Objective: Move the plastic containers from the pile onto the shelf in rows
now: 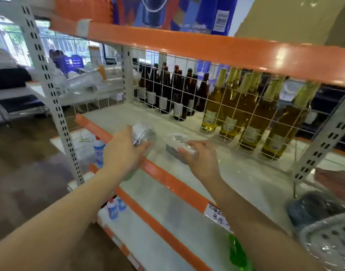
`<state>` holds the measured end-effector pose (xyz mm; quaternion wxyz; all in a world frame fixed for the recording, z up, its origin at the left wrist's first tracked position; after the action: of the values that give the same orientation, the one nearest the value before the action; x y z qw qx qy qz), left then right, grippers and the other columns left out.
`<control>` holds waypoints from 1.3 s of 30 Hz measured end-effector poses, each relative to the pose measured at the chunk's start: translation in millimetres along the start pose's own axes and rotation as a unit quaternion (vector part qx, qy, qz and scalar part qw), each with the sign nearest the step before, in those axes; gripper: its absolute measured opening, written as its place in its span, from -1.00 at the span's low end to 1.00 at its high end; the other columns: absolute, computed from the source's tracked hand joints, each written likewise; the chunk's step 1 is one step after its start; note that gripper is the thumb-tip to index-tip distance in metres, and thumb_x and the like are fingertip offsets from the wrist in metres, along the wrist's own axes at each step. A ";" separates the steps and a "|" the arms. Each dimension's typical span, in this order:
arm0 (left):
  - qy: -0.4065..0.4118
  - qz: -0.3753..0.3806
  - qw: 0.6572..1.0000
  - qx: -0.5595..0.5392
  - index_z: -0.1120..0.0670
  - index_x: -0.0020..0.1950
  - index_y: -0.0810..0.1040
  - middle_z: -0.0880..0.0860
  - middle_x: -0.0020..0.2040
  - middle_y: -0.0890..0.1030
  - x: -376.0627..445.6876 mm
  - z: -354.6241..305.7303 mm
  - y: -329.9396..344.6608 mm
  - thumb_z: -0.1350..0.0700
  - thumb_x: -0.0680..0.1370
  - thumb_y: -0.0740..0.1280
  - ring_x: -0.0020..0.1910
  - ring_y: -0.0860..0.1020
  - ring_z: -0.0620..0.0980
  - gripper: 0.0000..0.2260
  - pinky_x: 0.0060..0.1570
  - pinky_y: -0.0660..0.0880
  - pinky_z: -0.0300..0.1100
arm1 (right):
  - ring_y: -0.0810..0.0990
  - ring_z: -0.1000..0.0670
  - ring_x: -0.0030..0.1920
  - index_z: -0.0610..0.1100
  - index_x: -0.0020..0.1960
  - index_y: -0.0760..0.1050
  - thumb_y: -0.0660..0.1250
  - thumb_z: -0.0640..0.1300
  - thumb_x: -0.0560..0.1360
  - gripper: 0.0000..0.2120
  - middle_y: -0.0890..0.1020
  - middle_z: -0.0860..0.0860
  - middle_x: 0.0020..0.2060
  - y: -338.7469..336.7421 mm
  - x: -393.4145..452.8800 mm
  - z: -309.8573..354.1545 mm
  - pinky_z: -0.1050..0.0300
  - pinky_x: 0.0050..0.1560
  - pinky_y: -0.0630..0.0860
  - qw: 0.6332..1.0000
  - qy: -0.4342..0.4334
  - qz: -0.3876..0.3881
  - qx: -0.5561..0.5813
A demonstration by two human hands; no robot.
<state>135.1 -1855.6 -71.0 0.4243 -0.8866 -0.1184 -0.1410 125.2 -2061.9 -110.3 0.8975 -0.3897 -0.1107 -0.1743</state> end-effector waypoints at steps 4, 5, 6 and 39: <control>-0.006 0.010 1.000 0.021 0.14 0.14 0.36 0.05 -0.09 0.45 69.0 46.7 -5.5 -0.15 0.50 0.33 0.03 0.51 0.18 -0.58 -0.18 0.36 -0.06 | 0.47 -0.14 0.17 -0.16 0.14 0.60 0.41 0.08 0.43 -0.60 0.53 -0.13 0.07 51.4 43.7 27.1 -0.12 0.22 0.40 0.999 -0.002 -0.036 0.011; -0.008 0.017 1.000 0.017 0.11 0.10 0.35 0.05 -0.11 0.45 87.4 58.9 -6.4 -0.17 0.50 0.34 -0.01 0.51 0.17 -0.60 -0.18 0.38 -0.06 | 0.46 -0.11 0.19 -0.13 0.18 0.58 0.40 0.08 0.45 -0.60 0.49 -0.09 0.09 65.6 54.8 32.1 -0.10 0.24 0.39 0.999 0.027 -0.025 0.022; -0.006 0.026 1.000 0.016 0.09 0.05 0.34 0.05 -0.12 0.46 106.0 71.2 -6.7 -0.18 0.49 0.33 -0.06 0.50 0.16 -0.61 -0.19 0.38 -0.06 | 0.45 -0.08 0.21 -0.10 0.21 0.56 0.38 0.11 0.45 -0.59 0.45 -0.04 0.11 80.2 66.4 36.5 -0.07 0.27 0.38 0.998 0.055 -0.019 0.029; -0.030 0.257 0.951 -0.166 0.12 0.43 0.27 0.17 0.33 0.39 407.5 196.7 146.1 0.03 0.54 0.32 0.09 0.47 0.11 -0.49 -0.01 0.36 -0.18 | 0.55 -0.13 0.06 -0.12 0.04 0.54 0.25 0.16 0.54 -0.65 0.54 -0.04 -0.07 234.4 251.9 47.9 0.05 0.10 0.46 0.939 0.302 -0.145 0.079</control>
<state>592.5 -1753.6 -151.2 0.2889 -0.9488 0.1263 -0.0184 446.2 -1934.6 -148.7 0.8818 -0.2264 0.0965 -0.4023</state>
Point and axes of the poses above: each hand's wrist, its own x-axis towards the middle knuckle, its own y-axis out of the palm, z = x × y, the point moved 3 cm from there along x, towards the middle knuckle
